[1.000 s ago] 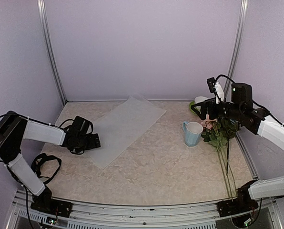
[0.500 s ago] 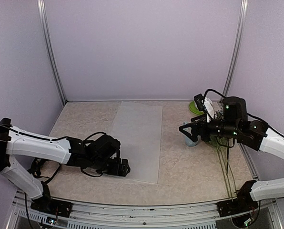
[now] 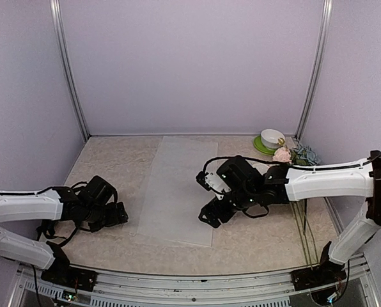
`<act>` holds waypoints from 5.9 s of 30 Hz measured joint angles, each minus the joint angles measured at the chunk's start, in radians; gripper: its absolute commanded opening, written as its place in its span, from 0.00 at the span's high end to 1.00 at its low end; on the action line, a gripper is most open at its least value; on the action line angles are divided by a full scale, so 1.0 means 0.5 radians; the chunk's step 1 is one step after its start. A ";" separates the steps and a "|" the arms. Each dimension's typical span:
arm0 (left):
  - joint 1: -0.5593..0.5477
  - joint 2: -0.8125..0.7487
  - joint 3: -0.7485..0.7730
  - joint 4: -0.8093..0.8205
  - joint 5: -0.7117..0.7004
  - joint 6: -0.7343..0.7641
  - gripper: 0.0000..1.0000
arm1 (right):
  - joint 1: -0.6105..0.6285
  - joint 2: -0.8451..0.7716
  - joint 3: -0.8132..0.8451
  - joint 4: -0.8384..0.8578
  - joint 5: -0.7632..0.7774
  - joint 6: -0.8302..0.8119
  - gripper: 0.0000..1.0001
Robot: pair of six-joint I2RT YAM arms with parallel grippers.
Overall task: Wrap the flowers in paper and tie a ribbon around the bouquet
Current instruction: Move the folded wrapping paper to the center of the board, then pick up the corner of the folded wrapping paper at the center of the board, then pass from the left arm to the right
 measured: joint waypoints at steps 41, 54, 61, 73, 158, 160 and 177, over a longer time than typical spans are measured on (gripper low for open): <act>-0.253 0.356 -0.087 1.203 0.912 -0.081 0.17 | 0.011 0.720 0.114 0.233 -0.031 0.046 0.13; -0.283 -0.105 0.087 0.260 0.263 -0.193 0.02 | 0.012 0.713 0.168 0.011 0.130 0.056 0.12; -0.184 -0.353 -0.307 0.169 0.332 -0.327 0.05 | 0.012 0.698 0.181 -0.116 0.207 0.070 0.11; -0.166 0.034 -0.298 0.844 0.696 -0.295 0.11 | 0.012 0.706 0.181 -0.097 0.182 0.083 0.11; -1.429 1.199 1.691 -0.211 -0.653 2.122 1.00 | -0.721 0.240 0.442 0.354 -1.084 0.472 0.12; -1.430 1.220 1.691 -0.212 -0.654 2.126 1.00 | -0.711 0.275 0.457 0.401 -1.125 0.499 0.25; -1.428 1.176 1.646 -0.189 -0.713 2.113 0.31 | -0.684 0.452 0.630 0.330 -1.176 0.452 1.00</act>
